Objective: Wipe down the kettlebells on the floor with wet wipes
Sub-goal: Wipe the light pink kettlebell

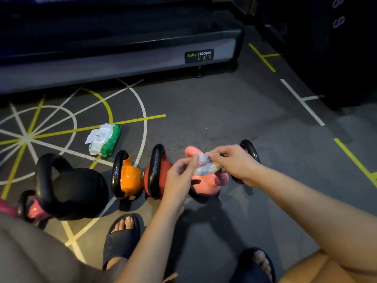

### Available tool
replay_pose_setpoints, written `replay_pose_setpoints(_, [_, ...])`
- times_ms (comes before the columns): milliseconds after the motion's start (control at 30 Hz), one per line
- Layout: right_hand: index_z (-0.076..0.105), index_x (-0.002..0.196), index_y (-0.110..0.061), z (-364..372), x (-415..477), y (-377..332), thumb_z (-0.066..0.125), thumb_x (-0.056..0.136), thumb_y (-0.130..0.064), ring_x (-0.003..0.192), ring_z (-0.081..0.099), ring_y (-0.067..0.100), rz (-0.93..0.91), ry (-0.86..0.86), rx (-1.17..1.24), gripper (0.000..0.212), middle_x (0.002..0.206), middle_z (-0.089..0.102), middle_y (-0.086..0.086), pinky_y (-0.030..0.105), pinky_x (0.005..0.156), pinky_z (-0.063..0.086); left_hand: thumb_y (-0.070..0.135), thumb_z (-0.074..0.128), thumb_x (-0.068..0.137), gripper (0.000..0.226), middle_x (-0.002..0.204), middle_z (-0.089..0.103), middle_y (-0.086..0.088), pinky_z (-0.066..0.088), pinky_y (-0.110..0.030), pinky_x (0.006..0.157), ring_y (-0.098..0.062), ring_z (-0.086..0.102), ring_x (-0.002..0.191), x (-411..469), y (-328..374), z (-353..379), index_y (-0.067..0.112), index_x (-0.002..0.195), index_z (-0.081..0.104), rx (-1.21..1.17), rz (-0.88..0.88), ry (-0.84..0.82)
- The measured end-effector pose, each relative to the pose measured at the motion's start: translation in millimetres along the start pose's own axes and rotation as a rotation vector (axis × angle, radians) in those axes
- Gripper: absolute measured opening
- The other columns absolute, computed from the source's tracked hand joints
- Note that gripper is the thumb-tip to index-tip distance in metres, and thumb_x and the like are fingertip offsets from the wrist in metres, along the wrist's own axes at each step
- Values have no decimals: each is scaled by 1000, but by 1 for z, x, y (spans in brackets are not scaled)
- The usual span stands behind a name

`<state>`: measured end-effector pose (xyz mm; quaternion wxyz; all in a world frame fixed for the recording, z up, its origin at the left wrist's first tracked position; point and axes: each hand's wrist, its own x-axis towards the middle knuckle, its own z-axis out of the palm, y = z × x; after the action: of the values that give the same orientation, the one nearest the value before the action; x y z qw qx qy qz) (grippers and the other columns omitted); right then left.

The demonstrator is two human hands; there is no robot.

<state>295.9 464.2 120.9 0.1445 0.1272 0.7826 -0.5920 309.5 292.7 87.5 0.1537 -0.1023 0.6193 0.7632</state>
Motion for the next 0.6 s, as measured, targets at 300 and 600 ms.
replay_pose_setpoints(300, [77,88,-10,-1,-5,10,67,93,-40,68,65,29,44,177,166,32,84,71,26,56,72,58,9,75,90,8,78,71,-11,51,-31,69,-17,66,71,1,-18,5,3,93,72,112,-4,-177])
replay_pose_setpoints(600, [71,106,0,-13,-2,24,71,92,-24,84,66,31,266,-35,223,27,101,71,28,48,88,56,15,66,98,13,68,70,-9,46,-31,59,-18,60,59,10,-31,18,4,93,63,155,-27,-162])
